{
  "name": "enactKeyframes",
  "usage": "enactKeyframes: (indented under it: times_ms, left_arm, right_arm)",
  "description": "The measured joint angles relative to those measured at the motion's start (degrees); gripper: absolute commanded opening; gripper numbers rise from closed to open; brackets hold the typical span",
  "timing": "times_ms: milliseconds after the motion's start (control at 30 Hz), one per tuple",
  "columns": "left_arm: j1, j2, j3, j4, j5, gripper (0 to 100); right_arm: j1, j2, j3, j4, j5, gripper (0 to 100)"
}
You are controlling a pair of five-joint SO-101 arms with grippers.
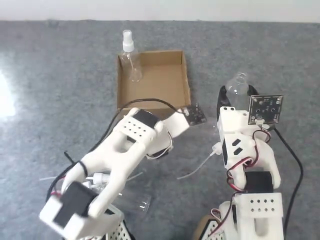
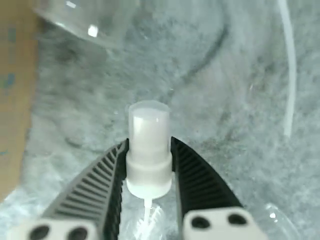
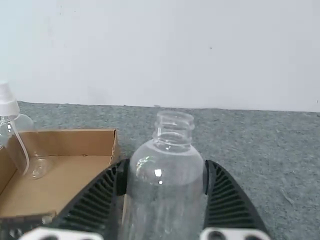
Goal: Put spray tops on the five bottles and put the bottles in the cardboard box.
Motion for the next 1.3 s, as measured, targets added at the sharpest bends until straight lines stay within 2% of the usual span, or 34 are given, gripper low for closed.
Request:
enactKeyframes:
  times_ms: [167, 400, 800, 1167, 1300]
  left_arm:
    - [-0.26, -7.38, 0.00, 0.00, 2.64, 1]
    - [-4.04, -18.46, 0.00, 0.00, 7.74, 1]
    - [-4.31, -32.00, -0.18, 0.00, 19.34, 1]
    - [-4.31, -39.12, -0.62, -2.99, 20.31, 1]
    - [-6.86, -42.20, -0.62, -5.01, 21.89, 1]
  right_arm:
    - [0.00, 0.00, 0.00, 0.00, 0.00, 9.0]
    - [0.00, 0.00, 0.00, 0.00, 0.00, 9.0]
    - [0.09, -0.26, 1.76, 0.00, 0.00, 9.0]
    - [-0.09, -0.26, 2.64, -0.44, 0.00, 9.0]
    - [-3.25, -0.26, 5.10, -3.34, 0.00, 9.0]
